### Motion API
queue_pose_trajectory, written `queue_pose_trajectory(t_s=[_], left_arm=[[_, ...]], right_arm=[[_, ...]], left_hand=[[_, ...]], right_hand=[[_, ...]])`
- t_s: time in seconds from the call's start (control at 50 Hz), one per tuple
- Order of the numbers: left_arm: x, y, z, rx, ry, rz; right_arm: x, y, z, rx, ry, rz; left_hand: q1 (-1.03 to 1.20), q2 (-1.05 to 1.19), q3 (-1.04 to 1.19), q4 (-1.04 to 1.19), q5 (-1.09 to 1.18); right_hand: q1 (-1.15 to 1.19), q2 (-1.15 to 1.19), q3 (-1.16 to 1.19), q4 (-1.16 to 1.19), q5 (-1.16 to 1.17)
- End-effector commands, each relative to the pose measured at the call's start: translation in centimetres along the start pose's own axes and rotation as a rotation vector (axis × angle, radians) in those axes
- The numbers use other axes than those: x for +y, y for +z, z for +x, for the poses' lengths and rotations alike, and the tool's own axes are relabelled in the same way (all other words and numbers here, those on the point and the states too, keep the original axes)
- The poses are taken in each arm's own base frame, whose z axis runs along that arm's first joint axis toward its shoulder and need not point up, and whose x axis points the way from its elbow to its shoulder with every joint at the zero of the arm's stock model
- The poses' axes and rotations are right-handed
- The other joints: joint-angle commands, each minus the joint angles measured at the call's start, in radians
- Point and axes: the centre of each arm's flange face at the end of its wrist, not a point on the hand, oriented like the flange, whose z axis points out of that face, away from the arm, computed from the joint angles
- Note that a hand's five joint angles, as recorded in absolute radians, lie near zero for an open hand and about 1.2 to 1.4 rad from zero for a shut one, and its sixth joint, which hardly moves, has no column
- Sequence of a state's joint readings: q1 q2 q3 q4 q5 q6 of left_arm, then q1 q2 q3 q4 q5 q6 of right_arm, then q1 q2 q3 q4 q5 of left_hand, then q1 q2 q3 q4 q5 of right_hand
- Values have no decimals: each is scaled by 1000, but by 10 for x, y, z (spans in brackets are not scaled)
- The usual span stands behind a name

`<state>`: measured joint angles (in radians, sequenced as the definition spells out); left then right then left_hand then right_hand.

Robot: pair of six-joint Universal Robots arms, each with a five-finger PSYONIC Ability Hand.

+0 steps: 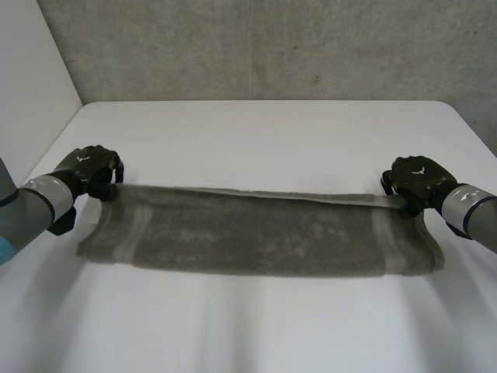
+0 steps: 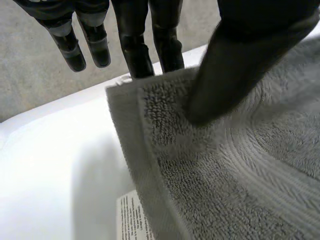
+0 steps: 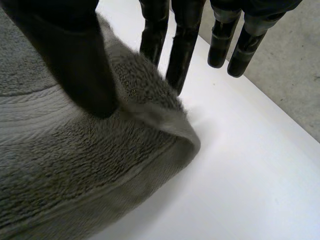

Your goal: Fold the towel.

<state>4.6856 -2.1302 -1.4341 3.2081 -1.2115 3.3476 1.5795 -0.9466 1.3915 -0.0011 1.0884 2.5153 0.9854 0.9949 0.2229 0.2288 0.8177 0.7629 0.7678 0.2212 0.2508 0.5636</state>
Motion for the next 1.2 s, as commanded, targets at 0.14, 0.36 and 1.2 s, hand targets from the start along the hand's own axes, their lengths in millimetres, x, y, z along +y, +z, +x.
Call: queue_pose_trajectory(t_s=[0.14, 0.36, 1.2], left_arm=[[-1, -9, 9, 0, -4, -10], [-15, -30, 25, 15, 31, 77], [-13, -46, 42, 44, 46, 117]], right_arm=[[-24, -30, 14, 66, 43, 54], [-27, -76, 1, 82, 94, 33], [44, -77, -14, 28, 26, -166]], left_hand=[[-743, -752, -48, -54, -749], [-713, -723, -48, -54, -720], [411, 401, -48, -54, 404]], right_hand=[[-588, -593, -47, -76, -564], [-588, -593, -47, -76, -564], [633, 628, -47, -76, 658]])
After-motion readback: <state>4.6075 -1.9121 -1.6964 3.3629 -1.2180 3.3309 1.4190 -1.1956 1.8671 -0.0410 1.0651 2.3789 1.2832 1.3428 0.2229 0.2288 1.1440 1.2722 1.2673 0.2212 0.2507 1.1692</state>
